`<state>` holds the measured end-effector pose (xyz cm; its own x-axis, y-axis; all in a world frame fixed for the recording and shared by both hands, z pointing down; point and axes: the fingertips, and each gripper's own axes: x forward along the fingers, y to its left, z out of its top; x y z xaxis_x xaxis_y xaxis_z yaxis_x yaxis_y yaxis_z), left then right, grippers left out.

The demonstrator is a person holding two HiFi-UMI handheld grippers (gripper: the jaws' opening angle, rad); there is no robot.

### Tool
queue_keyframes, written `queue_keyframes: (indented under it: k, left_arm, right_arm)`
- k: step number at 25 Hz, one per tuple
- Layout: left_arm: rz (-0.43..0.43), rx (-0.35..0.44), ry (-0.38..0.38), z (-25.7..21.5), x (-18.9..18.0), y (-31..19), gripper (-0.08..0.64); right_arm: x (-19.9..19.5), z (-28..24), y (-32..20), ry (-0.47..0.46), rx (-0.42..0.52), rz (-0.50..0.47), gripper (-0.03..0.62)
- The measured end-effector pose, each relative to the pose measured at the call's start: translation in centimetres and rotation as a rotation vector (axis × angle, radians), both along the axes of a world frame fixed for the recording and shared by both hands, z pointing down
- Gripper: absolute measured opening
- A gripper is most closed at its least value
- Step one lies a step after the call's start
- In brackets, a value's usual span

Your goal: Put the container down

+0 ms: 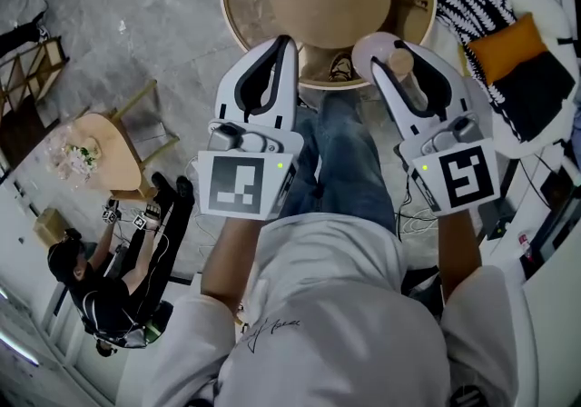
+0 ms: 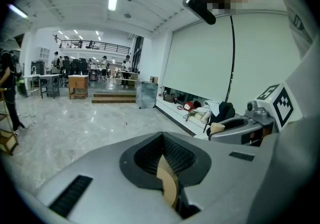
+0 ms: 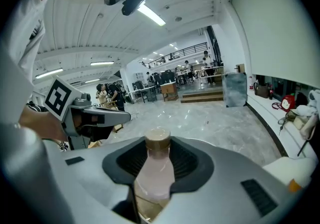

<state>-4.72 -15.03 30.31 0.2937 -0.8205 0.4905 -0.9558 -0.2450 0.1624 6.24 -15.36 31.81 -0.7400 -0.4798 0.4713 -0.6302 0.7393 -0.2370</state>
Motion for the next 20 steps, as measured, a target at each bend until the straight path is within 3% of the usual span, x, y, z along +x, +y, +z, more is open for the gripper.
queue_keyframes:
  k: [20]
  left_arm:
    - [0.009, -0.044, 0.036, 7.8, 0.0, -0.9, 0.018]
  right_arm:
    - [-1.1, 7.7, -1.8, 0.022, 0.009, 0.015, 0.146]
